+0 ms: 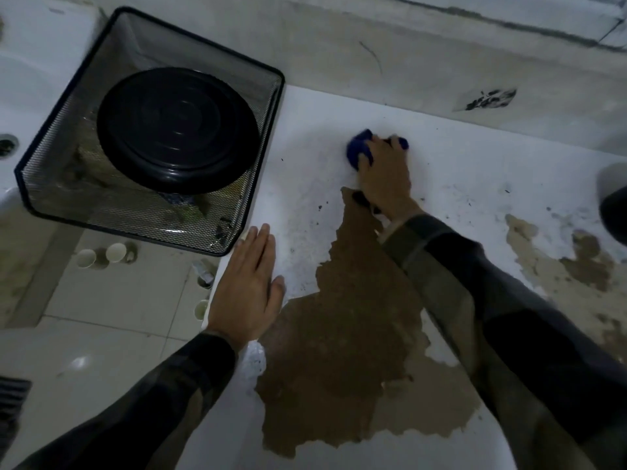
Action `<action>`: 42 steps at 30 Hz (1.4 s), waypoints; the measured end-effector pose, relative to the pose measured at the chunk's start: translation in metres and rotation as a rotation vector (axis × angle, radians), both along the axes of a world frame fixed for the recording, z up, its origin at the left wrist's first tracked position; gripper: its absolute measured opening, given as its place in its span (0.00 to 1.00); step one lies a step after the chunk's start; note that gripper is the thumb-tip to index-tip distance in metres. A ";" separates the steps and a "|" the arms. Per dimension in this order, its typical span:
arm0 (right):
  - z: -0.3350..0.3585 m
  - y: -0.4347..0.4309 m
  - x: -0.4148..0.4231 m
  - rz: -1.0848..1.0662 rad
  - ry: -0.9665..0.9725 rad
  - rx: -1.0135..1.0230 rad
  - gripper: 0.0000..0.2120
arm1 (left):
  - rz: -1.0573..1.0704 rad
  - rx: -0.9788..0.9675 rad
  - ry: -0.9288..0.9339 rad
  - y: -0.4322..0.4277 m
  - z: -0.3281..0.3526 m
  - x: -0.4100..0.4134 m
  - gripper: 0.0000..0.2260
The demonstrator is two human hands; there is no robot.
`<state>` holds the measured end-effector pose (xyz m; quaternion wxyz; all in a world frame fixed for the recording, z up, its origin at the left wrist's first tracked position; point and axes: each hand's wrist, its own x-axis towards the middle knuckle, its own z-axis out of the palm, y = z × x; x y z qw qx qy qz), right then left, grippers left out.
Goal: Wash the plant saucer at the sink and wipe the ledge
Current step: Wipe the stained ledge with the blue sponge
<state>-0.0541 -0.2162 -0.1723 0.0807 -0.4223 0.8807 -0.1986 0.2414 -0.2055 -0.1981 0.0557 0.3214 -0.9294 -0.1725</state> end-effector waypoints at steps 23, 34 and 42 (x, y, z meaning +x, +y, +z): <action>0.004 0.044 -0.010 0.017 -0.006 0.044 0.18 | 0.004 -0.032 0.005 -0.001 0.006 -0.001 0.28; -0.005 0.125 0.044 0.059 0.020 -0.020 0.23 | -0.005 -0.043 -0.004 -0.001 0.006 -0.002 0.29; 0.009 -0.022 -0.003 0.010 0.007 0.023 0.18 | -0.014 -0.027 0.029 -0.003 0.002 -0.001 0.29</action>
